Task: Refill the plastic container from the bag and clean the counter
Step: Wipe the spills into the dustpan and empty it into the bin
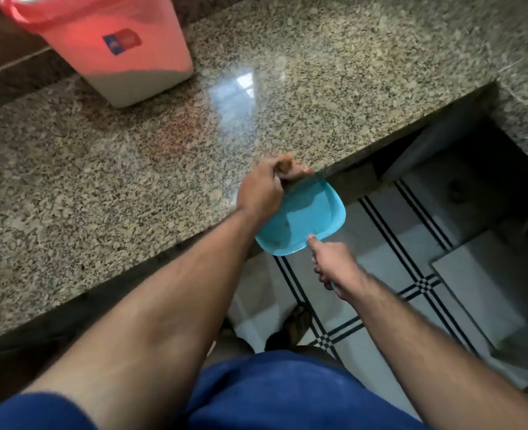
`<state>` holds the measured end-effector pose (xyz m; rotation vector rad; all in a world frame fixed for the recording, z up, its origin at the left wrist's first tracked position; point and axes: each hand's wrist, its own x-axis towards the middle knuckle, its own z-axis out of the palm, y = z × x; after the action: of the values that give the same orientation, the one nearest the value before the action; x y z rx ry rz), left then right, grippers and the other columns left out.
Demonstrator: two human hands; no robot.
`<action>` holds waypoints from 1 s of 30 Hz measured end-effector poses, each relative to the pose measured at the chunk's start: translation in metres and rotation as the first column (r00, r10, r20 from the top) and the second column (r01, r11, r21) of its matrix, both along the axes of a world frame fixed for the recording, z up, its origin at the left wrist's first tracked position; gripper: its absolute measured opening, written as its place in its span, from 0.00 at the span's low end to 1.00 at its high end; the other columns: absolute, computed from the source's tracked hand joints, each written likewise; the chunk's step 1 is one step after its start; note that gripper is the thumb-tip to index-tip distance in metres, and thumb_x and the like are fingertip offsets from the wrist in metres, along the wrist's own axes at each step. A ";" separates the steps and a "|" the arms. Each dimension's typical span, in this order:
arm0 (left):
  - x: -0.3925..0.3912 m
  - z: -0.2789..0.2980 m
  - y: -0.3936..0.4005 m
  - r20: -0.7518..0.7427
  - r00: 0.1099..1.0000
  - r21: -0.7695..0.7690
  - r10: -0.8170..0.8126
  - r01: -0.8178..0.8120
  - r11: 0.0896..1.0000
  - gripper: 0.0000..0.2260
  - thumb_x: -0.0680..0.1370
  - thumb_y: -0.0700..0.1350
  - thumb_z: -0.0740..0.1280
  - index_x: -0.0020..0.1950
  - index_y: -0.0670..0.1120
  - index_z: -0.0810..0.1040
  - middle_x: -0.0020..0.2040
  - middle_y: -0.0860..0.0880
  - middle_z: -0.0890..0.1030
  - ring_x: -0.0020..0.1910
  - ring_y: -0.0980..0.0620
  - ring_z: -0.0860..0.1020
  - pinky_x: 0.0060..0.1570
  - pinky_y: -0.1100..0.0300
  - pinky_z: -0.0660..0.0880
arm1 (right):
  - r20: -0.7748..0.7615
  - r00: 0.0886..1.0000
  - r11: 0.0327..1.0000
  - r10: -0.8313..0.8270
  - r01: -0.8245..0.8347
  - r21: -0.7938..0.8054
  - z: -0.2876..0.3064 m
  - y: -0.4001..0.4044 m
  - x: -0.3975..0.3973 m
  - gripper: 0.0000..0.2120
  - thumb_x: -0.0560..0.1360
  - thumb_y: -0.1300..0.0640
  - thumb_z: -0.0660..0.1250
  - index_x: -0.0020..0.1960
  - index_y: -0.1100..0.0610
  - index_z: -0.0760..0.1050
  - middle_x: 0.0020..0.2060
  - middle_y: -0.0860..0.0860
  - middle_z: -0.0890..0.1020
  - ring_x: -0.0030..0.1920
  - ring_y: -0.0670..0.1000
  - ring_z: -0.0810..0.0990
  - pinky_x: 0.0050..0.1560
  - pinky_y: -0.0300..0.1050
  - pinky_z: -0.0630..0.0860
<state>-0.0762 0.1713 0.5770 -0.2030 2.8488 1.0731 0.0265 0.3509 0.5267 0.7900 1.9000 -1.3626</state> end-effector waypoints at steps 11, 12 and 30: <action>-0.056 0.037 0.059 -0.069 0.989 0.164 -0.128 0.137 0.977 0.12 0.88 0.41 0.59 0.62 0.53 0.80 0.62 0.52 0.83 0.51 0.58 0.81 0.51 0.68 0.75 | 0.002 0.998 0.997 0.067 -0.067 0.027 -0.011 0.021 -0.022 0.26 0.72 0.28 0.62 0.39 0.53 0.76 0.31 0.52 0.78 0.26 0.53 0.72 0.28 0.43 0.65; -0.058 0.035 0.068 -0.003 0.974 0.103 -0.225 0.224 0.969 0.11 0.88 0.41 0.60 0.59 0.53 0.80 0.60 0.52 0.80 0.50 0.60 0.78 0.53 0.66 0.73 | 0.002 0.996 0.995 0.087 -0.087 0.047 -0.011 0.022 -0.023 0.26 0.71 0.28 0.62 0.39 0.52 0.76 0.33 0.52 0.79 0.27 0.54 0.73 0.28 0.43 0.66; 0.037 -0.003 -0.087 -0.057 0.820 -0.035 0.570 -0.572 0.819 0.13 0.85 0.42 0.59 0.64 0.48 0.81 0.50 0.49 0.82 0.41 0.51 0.79 0.37 0.58 0.73 | -0.024 0.976 0.970 0.215 -0.210 0.122 -0.019 0.018 -0.029 0.25 0.81 0.32 0.61 0.40 0.52 0.75 0.31 0.50 0.77 0.28 0.52 0.72 0.28 0.43 0.64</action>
<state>-0.0392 0.0838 0.5738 -1.1170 2.9212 1.0845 -0.0025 0.3687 0.5077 0.5998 2.0454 -1.1494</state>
